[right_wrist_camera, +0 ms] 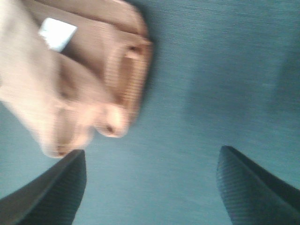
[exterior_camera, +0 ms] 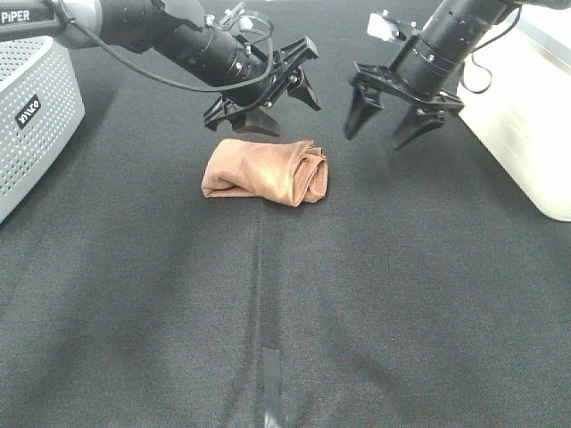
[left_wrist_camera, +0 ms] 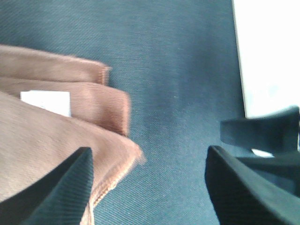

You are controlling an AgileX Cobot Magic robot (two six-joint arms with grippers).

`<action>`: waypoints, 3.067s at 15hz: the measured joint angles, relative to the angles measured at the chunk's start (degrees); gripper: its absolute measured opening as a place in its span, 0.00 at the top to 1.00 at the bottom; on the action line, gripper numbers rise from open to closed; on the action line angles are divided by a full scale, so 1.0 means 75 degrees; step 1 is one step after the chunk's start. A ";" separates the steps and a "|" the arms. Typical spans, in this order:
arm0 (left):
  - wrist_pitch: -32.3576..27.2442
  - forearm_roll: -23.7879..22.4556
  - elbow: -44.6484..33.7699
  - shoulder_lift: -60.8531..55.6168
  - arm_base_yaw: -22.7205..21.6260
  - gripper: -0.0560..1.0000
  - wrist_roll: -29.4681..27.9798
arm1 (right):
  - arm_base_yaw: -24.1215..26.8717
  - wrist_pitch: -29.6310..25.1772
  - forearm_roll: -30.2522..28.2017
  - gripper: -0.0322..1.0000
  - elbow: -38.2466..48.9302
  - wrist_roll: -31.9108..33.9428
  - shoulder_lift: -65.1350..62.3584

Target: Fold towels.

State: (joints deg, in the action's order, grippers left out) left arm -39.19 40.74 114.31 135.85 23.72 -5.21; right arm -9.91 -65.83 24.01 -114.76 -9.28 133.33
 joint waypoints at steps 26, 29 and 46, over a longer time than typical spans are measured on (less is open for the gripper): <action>-0.1917 -0.0825 0.0313 -0.0810 -0.2368 0.33 0.1215 | -0.0008 0.0474 0.2193 0.26 0.0000 -0.1581 0.0474; -0.2758 -0.1031 0.0321 -0.1711 -0.2353 0.33 0.1367 | -0.0008 -0.0176 0.1673 0.26 0.0000 -0.1154 -0.0451; -0.4049 -0.5286 -0.4714 -0.8541 -0.0901 0.33 0.0397 | -0.0008 -0.0474 -0.0856 0.26 0.5073 0.0252 -0.7487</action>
State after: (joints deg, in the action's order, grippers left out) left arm -69.56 1.09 78.95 71.79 16.96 -2.23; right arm -9.97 -69.39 17.59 -76.72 -7.39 77.18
